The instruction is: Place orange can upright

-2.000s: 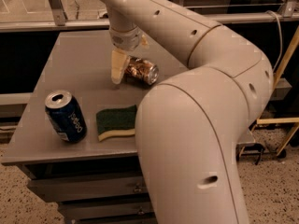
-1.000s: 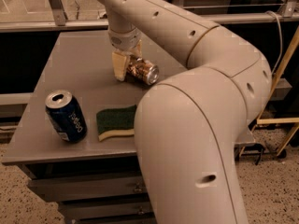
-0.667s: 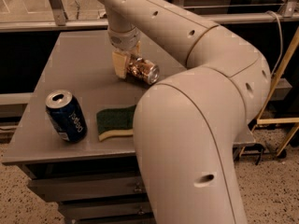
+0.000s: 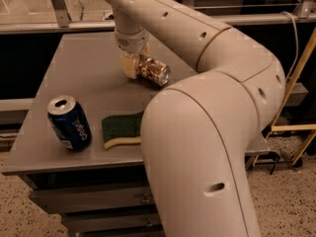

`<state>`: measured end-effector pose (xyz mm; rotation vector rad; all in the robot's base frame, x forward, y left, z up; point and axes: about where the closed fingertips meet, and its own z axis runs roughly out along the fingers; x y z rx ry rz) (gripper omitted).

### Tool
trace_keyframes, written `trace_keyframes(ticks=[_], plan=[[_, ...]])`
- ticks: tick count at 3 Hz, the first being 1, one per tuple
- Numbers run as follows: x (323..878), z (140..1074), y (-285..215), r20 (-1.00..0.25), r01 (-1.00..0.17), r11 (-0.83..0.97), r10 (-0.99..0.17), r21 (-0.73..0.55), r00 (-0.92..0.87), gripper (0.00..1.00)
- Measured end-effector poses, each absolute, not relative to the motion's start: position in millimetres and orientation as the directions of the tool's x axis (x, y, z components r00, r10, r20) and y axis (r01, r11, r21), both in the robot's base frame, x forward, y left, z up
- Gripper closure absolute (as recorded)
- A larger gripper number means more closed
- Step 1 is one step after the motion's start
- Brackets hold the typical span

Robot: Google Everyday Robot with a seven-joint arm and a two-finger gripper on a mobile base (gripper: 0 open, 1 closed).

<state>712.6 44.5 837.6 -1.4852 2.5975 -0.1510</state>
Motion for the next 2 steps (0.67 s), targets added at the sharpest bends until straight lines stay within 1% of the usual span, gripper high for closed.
trace_keyframes(ticks=[1, 2], plan=[[712, 852, 47, -0.187, -0.878, 0.462, -0.880, -0.123, -0.437, 1.00], [712, 885, 41, -0.328, -0.902, 0.418, -0.871, -0.107, -0.365, 1.00]])
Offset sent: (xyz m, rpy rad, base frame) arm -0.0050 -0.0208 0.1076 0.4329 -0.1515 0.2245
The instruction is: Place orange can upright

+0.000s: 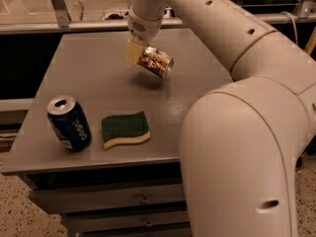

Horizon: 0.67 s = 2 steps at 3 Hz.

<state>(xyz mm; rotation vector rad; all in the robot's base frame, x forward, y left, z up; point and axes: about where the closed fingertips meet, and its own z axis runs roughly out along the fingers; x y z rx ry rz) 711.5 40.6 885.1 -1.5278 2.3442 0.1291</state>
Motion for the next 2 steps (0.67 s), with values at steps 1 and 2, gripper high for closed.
trace_keyframes(ticks=[1, 2], plan=[[713, 928, 34, -0.446, -0.909, 0.394, -0.843, -0.134, -0.300, 1.00], [714, 971, 33, -0.589, -0.920, 0.356, -0.783, -0.162, -0.199, 1.00]])
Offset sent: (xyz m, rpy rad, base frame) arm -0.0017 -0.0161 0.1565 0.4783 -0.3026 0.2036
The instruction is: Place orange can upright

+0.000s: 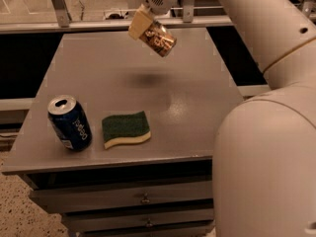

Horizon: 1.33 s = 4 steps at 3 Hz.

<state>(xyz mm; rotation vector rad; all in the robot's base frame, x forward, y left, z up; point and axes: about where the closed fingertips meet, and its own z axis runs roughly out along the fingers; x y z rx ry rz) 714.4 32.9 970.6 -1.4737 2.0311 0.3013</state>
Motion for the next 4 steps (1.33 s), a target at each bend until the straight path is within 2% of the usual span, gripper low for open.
trace_keyframes(ticks=[1, 2, 3, 4], plan=[[710, 1002, 40, -0.739, -0.946, 0.264, -0.672, -0.188, -0.041, 1.00], [697, 1026, 48, -0.857, -0.961, 0.154, -0.501, -0.228, 0.123, 1.00], [686, 1041, 51, -0.929, -0.961, 0.075, -0.289, -0.264, 0.233, 1.00], [688, 1039, 44, -0.963, -0.967, 0.070, -0.136, -0.245, 0.234, 1.00]])
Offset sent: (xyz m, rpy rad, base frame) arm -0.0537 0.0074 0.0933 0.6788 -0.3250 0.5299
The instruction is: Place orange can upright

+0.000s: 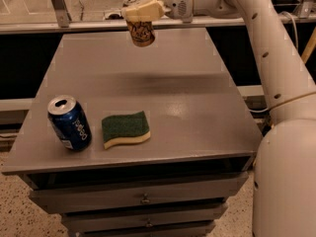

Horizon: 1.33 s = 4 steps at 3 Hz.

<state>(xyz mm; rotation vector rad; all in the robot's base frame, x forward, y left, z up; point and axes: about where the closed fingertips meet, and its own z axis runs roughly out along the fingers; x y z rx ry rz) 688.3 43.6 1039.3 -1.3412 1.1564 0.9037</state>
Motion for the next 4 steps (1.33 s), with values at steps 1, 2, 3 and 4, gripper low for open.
trace_keyframes(ticks=[1, 2, 3, 4], plan=[[699, 1025, 35, -0.982, -0.978, 0.099, -0.063, -0.184, 0.178, 1.00], [710, 1004, 30, -0.994, -0.986, 0.128, -0.024, -0.107, 0.105, 1.00], [722, 978, 32, -0.999, -0.990, 0.134, 0.003, -0.043, 0.044, 1.00], [729, 958, 31, -0.999, -0.990, 0.138, 0.034, -0.027, 0.032, 0.83]])
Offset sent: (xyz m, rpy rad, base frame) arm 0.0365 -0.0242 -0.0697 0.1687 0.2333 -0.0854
